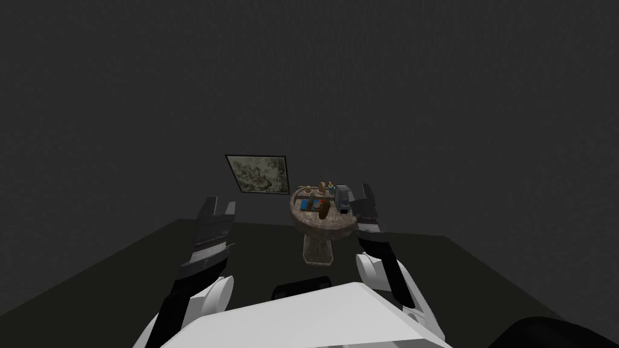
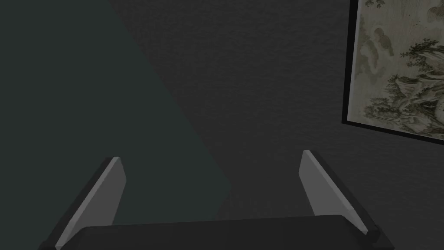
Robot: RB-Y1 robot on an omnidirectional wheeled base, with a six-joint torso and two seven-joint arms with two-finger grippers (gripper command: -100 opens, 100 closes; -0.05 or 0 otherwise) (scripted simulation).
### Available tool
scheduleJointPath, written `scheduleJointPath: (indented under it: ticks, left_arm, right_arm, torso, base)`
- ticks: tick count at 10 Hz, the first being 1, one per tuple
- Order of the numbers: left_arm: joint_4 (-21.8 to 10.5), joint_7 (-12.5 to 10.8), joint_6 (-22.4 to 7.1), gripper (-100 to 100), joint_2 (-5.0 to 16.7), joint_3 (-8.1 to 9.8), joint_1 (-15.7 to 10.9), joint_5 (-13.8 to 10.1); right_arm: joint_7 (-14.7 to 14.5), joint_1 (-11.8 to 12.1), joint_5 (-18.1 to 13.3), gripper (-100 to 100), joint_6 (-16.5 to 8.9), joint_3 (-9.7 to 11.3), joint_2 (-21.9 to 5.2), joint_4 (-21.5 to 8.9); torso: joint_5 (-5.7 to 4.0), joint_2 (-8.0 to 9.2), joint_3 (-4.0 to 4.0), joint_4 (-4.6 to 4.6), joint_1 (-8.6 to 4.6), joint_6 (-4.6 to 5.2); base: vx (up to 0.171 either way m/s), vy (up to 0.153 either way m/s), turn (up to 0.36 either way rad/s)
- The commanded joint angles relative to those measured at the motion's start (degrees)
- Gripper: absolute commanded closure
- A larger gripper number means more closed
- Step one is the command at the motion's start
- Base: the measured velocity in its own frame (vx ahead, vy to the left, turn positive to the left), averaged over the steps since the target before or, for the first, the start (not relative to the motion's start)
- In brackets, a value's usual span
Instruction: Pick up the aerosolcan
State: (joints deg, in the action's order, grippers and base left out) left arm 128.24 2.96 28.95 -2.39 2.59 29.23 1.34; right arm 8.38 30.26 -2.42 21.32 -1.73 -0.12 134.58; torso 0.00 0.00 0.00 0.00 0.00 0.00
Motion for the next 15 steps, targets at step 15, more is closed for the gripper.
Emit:
scheduleJointPath:
  ticks: [15]
  left_arm:
    - [0.01, 0.0, 0.0, 0, -0.02, -0.02, 0.0, 0.0]
  right_arm:
    - [-8.6, -10.06, 9.53, -100, -5.34, -2.42, -18.92, -18.75]
  torso:
    - [0.2, -0.13, -0.07, -0.03, 0.77, -0.01]
  base:
    - [0.013, 0.178, -0.073]
